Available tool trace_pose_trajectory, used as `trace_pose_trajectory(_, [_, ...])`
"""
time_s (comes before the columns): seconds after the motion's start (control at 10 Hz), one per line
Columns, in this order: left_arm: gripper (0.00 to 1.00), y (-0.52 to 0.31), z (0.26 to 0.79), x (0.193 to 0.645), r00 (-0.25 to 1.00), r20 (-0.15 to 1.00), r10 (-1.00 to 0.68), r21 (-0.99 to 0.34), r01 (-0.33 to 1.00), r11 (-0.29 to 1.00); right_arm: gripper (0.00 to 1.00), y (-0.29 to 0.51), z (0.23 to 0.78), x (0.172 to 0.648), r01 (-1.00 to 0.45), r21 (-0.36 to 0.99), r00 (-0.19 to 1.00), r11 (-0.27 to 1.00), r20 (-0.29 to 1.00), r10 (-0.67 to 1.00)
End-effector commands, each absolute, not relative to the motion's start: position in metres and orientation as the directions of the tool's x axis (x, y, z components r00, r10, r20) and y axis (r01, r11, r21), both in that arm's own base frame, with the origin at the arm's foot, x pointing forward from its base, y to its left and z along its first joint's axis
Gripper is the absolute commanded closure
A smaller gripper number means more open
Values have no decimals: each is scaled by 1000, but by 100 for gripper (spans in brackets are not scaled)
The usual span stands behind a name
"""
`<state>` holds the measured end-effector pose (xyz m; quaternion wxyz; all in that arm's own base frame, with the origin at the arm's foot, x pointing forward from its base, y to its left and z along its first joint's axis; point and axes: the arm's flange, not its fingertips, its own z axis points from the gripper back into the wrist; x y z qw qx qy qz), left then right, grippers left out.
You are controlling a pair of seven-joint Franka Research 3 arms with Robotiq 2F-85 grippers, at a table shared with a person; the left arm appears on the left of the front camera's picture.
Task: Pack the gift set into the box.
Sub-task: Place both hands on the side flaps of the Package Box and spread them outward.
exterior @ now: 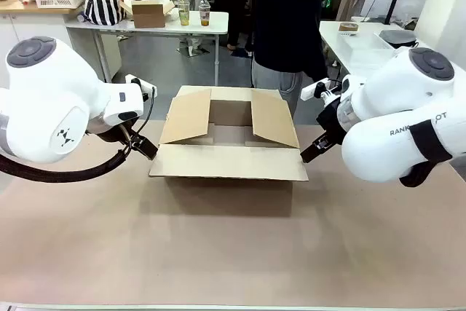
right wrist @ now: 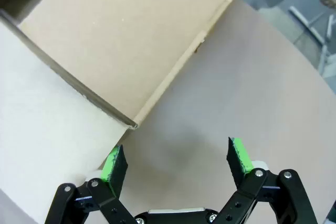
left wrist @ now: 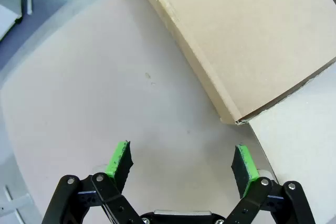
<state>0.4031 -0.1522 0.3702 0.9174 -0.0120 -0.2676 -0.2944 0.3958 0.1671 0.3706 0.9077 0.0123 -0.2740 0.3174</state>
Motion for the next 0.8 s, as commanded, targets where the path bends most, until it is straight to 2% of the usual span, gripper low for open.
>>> trace_pose_trajectory(0.0, [0, -152, 370, 403, 683, 498, -534, 136, 547, 826, 0, 167, 371, 396, -583, -152, 648, 798, 506, 570])
trace_pose_trajectory(0.7, [0, -152, 370, 403, 683, 498, -534, 136, 547, 826, 0, 167, 371, 396, -583, -152, 648, 798, 506, 570])
